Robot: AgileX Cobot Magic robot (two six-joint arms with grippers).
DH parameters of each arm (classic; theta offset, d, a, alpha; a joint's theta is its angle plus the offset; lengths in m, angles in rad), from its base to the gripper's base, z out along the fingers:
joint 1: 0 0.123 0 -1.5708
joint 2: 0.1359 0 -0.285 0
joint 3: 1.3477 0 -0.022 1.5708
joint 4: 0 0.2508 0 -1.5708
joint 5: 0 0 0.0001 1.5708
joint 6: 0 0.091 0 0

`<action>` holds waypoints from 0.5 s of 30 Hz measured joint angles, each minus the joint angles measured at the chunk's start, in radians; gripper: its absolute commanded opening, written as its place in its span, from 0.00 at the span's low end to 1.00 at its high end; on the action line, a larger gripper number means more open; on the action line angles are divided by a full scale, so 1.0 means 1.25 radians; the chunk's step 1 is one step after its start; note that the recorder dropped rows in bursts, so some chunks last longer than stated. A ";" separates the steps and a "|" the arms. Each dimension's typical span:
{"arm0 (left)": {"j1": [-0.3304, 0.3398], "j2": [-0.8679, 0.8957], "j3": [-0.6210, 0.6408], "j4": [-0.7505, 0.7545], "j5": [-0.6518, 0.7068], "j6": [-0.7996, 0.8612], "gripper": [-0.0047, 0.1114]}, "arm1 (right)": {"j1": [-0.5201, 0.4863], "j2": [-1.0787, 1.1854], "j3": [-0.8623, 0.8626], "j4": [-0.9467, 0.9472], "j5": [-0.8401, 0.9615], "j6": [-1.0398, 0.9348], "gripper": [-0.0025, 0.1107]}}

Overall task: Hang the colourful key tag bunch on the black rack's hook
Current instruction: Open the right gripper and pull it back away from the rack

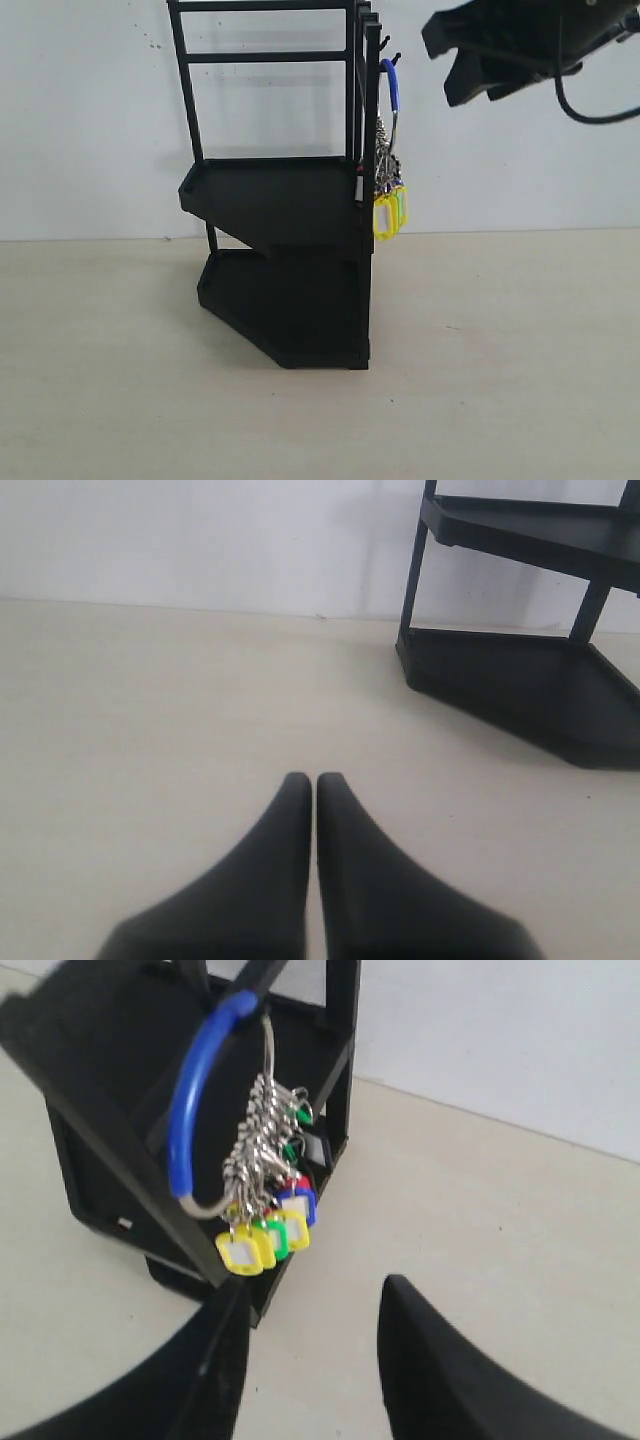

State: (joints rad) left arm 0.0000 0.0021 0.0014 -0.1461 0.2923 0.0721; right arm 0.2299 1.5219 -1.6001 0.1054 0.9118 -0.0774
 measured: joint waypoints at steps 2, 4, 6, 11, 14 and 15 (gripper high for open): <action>0.000 0.000 0.000 0.000 0.000 0.000 0.08 | 0.000 -0.028 0.060 -0.002 -0.014 0.007 0.38; 0.000 0.000 0.000 0.000 0.000 0.000 0.08 | 0.000 -0.057 0.111 -0.003 -0.024 0.009 0.38; 0.000 0.000 0.000 0.000 0.000 0.000 0.08 | 0.000 -0.093 0.159 -0.005 -0.030 0.012 0.38; 0.000 0.000 0.000 0.000 0.000 0.000 0.08 | 0.000 -0.209 0.279 -0.007 -0.044 0.033 0.38; 0.000 0.000 0.000 0.000 0.000 0.000 0.08 | 0.000 -0.270 0.342 -0.007 -0.046 0.043 0.38; 0.000 0.000 0.000 0.000 0.000 0.000 0.08 | 0.000 -0.286 0.360 -0.007 -0.044 0.047 0.38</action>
State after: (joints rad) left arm 0.0000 0.0021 0.0014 -0.1461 0.2923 0.0721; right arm 0.2299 1.1640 -1.1501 0.0971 0.8571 -0.0189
